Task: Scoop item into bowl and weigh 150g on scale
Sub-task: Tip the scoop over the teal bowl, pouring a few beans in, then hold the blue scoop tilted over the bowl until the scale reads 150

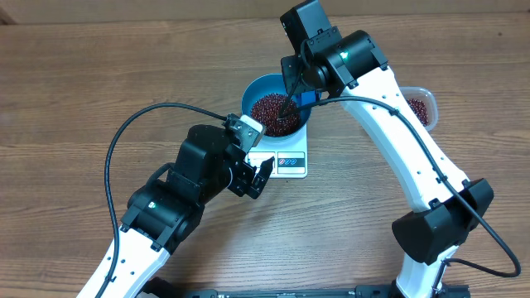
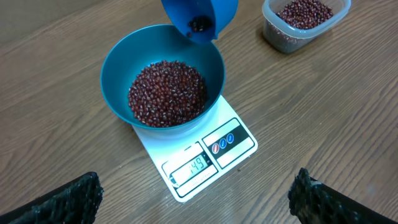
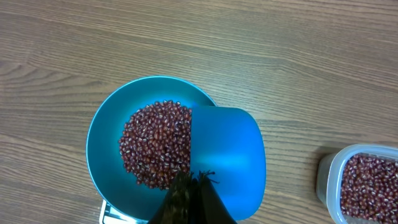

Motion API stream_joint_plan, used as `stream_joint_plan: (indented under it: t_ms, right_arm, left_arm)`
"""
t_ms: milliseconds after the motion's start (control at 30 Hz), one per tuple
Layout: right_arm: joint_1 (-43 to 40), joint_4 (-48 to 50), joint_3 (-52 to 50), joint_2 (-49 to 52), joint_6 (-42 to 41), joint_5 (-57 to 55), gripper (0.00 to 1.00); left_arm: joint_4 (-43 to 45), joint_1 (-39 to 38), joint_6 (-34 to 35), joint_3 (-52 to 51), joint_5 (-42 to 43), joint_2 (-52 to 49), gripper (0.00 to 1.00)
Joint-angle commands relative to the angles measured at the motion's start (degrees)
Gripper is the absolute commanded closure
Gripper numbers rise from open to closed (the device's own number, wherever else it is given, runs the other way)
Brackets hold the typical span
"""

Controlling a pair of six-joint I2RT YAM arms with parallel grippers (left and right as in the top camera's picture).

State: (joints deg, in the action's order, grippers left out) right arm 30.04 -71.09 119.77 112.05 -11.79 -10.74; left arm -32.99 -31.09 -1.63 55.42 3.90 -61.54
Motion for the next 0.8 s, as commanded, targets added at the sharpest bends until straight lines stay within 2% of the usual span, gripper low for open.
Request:
stream_joint_plan:
  t_ms: [0,767]
  right_arm:
    - [0.17,-0.11,0.17,-0.04,-0.2,-0.17,0.96]
    - [0.11,-0.17,0.17,-0.04,-0.02,0.5,0.96]
  left_arm:
    - [-0.04,0.11,0.55,-0.31,0.22,-0.24,0.0]
    - [-0.02,0.11,0.55,-0.31,0.22,-0.24,0.01]
